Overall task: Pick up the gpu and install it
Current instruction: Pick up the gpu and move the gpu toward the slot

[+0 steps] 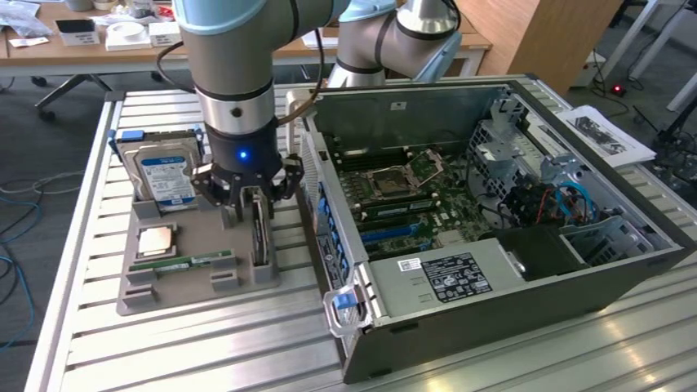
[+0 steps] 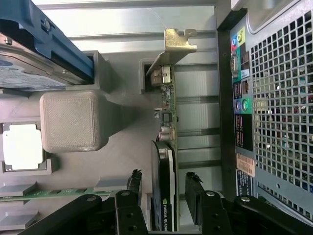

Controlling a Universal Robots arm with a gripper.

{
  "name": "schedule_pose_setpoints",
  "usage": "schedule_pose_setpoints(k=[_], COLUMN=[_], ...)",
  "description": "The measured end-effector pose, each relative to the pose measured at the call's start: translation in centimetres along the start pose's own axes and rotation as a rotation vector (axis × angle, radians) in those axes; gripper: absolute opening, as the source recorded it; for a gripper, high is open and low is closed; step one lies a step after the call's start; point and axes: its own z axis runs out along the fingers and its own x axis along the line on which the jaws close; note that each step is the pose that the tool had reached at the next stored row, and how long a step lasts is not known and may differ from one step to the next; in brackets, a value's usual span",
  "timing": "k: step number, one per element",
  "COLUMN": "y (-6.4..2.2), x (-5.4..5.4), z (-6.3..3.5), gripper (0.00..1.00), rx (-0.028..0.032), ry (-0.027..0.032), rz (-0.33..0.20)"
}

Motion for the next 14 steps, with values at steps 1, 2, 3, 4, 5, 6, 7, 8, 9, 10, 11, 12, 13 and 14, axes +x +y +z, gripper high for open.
schedule_pose_setpoints(k=[1,2,3,4,5,6,7,8,9,10,11,12,13,14], y=[0.00,0.00,0.00,0.01,0.01,0.01,0.01,0.00,-0.01,-0.01,-0.02,-0.03,-0.03,-0.04], x=[0.0,0.0,-0.1,-0.1,-0.2,-0.2,-0.2,-0.2,-0.2,-0.2,-0.2,-0.2,-0.2,-0.2], z=[0.01,0.02,0.05,0.06,0.08,0.13,0.21,0.32,0.46,0.60,0.73,0.86,0.99,1.10], gripper=[0.49,0.49,0.49,0.49,0.49,0.49,0.49,0.49,0.49,0.49,0.49,0.49,0.49,0.49], rx=[0.0002,0.0002,-0.0001,-0.0002,-0.0001,-0.0002,-0.0001,0.0000,-0.0001,-0.0001,-0.0001,0.0000,-0.0001,-0.0001], ry=[0.0002,0.0001,-0.0001,-0.0002,-0.0001,-0.0002,-0.0002,0.0000,0.0000,-0.0002,-0.0001,0.0000,-0.0001,-0.0001], rz=[0.000,0.000,0.000,0.000,0.000,0.000,0.000,0.000,0.000,0.000,0.000,0.000,0.000,0.000])
